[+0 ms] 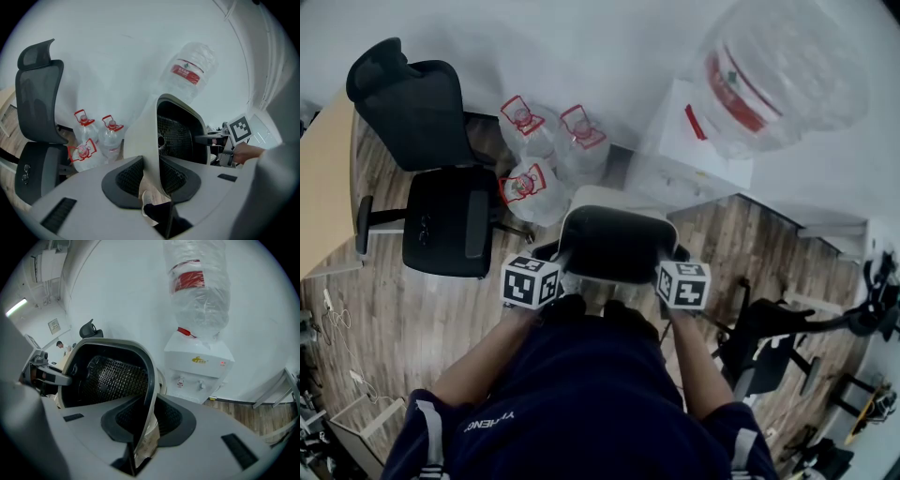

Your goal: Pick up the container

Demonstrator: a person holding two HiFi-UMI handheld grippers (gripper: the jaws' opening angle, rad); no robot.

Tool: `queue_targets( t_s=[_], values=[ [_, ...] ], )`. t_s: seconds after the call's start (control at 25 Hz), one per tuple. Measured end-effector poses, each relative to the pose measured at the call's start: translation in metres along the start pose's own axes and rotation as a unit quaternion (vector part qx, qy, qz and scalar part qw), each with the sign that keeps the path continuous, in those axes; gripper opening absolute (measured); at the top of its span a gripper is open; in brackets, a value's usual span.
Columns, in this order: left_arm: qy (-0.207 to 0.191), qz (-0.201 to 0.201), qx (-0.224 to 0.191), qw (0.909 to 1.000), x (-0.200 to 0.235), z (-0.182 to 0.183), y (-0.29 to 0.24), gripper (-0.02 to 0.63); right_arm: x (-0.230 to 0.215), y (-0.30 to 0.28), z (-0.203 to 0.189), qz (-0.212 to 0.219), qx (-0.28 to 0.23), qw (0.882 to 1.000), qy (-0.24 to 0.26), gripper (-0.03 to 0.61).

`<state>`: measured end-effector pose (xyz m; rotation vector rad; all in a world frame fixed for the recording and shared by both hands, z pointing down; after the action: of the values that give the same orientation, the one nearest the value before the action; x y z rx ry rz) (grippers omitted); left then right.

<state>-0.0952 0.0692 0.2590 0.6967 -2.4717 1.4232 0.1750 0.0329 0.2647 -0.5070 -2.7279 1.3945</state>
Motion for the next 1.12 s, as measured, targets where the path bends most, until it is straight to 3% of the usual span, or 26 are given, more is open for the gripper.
queue_targets(
  t_s=[1.12],
  values=[
    [0.014, -0.004, -0.002, 0.9999, -0.007, -0.002, -0.010, 0.117, -0.013, -0.006, 0.003, -0.004, -0.001, 1.000, -0.003, 0.072]
  ],
)
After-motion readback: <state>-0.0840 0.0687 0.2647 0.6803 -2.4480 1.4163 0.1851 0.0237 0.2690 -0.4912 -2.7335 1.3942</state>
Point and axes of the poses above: the fingertips, and each gripper's own axes: y backward along the fingers, x to its left, z out of its top, the point moved 6 cm from there along y, backward along the fingers
